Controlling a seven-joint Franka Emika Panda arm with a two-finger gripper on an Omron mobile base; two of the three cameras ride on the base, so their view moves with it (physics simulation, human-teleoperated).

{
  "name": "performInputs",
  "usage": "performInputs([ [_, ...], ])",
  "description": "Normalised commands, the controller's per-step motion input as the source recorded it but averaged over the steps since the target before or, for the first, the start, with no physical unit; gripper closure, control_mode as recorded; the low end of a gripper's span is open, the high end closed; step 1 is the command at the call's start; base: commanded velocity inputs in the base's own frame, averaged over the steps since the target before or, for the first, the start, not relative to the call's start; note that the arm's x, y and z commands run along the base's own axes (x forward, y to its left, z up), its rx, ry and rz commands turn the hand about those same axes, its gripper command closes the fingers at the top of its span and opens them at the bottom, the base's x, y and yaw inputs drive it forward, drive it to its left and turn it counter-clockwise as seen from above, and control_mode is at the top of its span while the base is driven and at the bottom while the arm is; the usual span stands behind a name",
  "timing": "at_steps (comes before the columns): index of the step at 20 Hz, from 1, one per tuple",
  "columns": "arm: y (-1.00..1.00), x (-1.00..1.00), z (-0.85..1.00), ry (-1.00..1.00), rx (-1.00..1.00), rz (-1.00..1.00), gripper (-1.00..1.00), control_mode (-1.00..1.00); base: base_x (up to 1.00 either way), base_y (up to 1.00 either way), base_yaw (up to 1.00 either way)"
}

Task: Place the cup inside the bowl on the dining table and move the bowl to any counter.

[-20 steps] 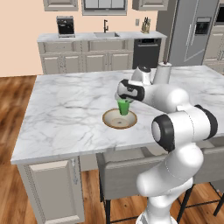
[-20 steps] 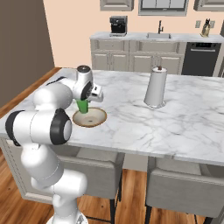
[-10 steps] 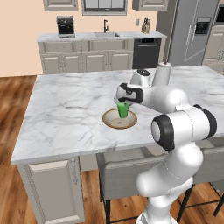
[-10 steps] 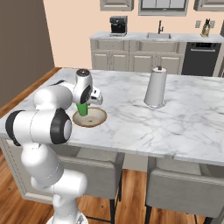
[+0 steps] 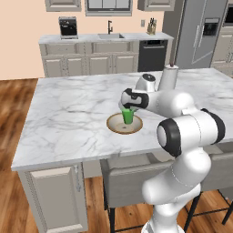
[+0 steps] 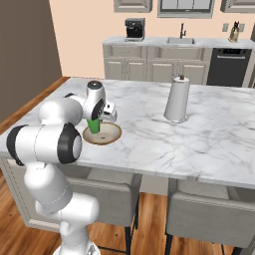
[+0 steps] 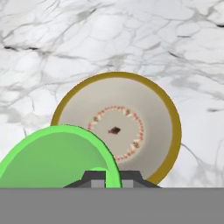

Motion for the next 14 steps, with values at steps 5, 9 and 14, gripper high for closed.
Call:
performInputs([
  [5,0.0,0.0,-0.15,0.0,0.0,0.0,1.0,-1.0,0.0,0.0,0.0],
  [9,0.0,0.0,-0.15,0.0,0.0,0.0,1.0,-1.0,0.0,0.0,0.0],
  [14,0.0,0.0,-0.14,0.0,0.0,0.0,1.0,-1.0,0.0,0.0,0.0],
])
